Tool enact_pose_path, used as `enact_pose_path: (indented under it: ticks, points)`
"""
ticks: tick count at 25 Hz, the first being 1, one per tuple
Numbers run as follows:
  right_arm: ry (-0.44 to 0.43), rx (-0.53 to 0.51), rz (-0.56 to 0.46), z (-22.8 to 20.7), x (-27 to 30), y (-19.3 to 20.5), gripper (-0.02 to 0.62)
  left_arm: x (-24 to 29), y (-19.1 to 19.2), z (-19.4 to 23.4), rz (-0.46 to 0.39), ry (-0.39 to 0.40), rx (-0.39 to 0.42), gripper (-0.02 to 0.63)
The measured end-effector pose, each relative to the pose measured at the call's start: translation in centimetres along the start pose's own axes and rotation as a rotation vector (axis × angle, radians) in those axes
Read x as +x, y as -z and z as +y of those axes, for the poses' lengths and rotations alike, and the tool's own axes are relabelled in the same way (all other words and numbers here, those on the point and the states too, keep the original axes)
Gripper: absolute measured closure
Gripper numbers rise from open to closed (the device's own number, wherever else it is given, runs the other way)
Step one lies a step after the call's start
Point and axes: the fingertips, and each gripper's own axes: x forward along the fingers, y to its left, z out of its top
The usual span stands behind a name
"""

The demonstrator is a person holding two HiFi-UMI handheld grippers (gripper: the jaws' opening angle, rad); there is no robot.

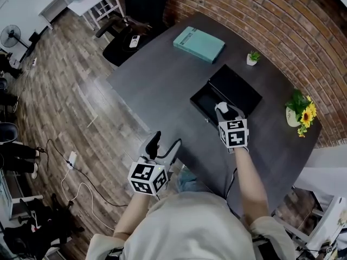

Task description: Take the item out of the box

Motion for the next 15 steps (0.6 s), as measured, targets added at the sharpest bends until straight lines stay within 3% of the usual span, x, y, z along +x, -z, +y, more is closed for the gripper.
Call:
enact_pose_path:
  ticks: [15]
  points:
    - [-0.025,0.036,-0.219,4.9,-12.6,-1.4,0.443,-7.0,2.1,-4.3,-0.062,-0.015,0.006,0.287]
